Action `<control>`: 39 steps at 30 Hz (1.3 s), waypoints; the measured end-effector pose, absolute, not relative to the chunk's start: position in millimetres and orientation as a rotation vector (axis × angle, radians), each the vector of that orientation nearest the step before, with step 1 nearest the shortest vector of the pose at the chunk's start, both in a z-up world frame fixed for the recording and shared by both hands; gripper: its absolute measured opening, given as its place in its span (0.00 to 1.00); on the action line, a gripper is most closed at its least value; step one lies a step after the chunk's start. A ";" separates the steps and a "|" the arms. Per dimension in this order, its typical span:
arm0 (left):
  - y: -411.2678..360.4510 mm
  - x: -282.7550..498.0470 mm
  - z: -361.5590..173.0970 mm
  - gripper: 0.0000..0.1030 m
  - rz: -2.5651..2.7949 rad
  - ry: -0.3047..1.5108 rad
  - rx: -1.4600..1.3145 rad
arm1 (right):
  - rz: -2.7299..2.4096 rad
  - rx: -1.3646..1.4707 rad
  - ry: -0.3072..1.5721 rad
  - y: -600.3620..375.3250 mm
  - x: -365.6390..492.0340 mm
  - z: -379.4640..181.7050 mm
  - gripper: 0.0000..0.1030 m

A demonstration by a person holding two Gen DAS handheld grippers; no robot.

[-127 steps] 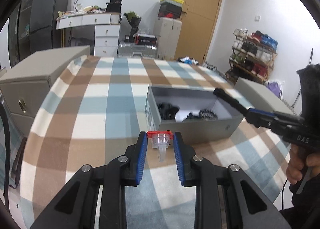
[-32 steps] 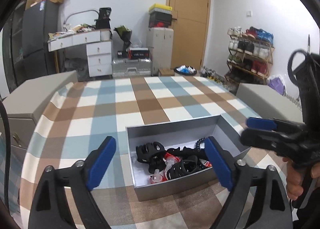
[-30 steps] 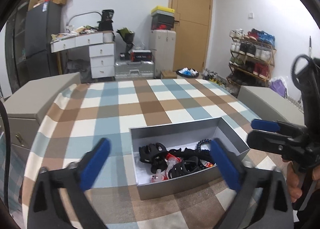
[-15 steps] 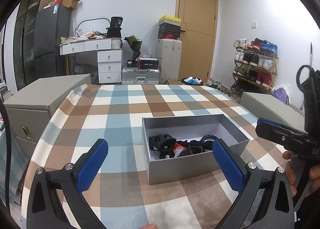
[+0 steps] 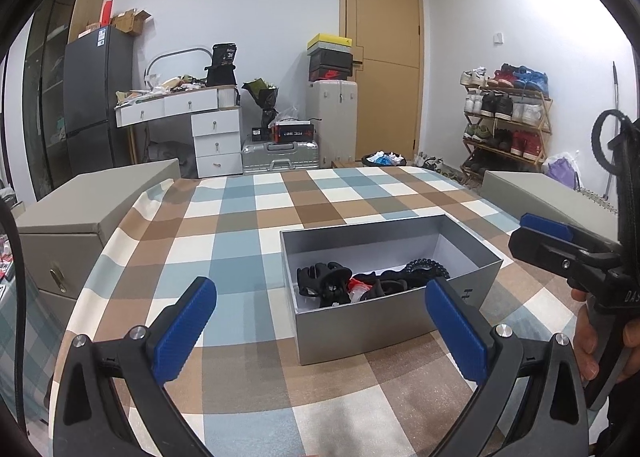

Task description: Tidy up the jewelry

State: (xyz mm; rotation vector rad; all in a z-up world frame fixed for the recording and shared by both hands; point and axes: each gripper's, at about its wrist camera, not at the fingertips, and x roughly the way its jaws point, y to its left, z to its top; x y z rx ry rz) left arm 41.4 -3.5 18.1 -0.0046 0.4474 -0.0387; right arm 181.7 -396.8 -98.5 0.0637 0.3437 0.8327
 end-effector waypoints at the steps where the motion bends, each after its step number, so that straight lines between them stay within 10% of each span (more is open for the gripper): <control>1: -3.7 41.6 18.4 0.99 -0.037 0.449 -0.002 | 0.830 0.059 0.340 -396.1 181.4 -98.5 1.00; 39: -3.9 43.2 17.5 0.99 -0.042 0.458 -0.016 | 0.828 0.011 0.338 -387.4 175.8 -99.3 1.00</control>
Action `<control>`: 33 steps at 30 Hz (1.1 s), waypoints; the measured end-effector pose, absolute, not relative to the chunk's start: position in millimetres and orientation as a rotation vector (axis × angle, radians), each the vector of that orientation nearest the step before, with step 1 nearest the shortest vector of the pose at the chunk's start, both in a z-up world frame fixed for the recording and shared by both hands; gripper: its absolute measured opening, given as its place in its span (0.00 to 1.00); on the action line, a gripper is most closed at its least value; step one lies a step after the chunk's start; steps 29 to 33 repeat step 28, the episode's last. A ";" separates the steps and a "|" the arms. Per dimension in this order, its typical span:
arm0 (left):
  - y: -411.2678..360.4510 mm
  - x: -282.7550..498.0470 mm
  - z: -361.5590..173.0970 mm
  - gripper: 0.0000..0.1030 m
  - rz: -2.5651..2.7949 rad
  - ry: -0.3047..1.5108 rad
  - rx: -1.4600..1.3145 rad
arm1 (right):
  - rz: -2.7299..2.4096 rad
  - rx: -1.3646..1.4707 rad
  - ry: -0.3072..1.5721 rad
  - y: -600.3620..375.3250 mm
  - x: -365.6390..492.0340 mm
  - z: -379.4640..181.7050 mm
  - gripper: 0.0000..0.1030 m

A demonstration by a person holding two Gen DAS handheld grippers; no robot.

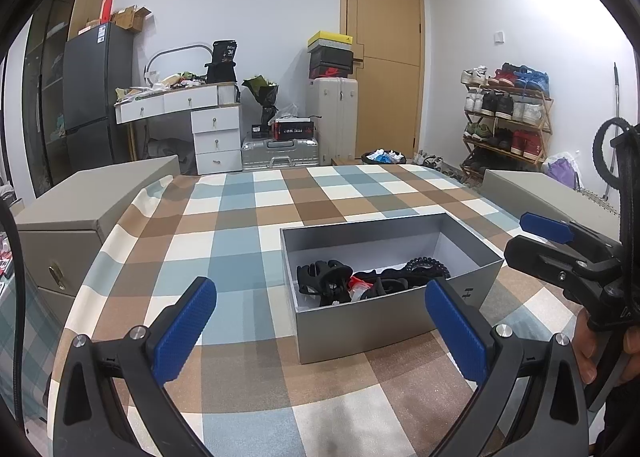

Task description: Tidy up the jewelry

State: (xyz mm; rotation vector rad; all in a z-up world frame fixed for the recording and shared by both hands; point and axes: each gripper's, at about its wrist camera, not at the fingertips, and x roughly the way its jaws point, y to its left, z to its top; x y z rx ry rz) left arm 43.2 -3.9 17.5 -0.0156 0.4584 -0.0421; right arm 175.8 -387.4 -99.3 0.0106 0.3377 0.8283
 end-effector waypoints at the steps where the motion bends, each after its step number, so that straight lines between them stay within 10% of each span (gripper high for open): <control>1: -4.0 43.2 17.5 0.99 -0.043 0.459 -0.016 | 0.828 0.012 0.339 -387.4 176.0 -99.9 1.00; 33: -5.4 42.7 16.6 0.99 -0.053 0.464 -0.021 | 0.845 0.016 0.356 -384.4 178.2 -102.6 1.00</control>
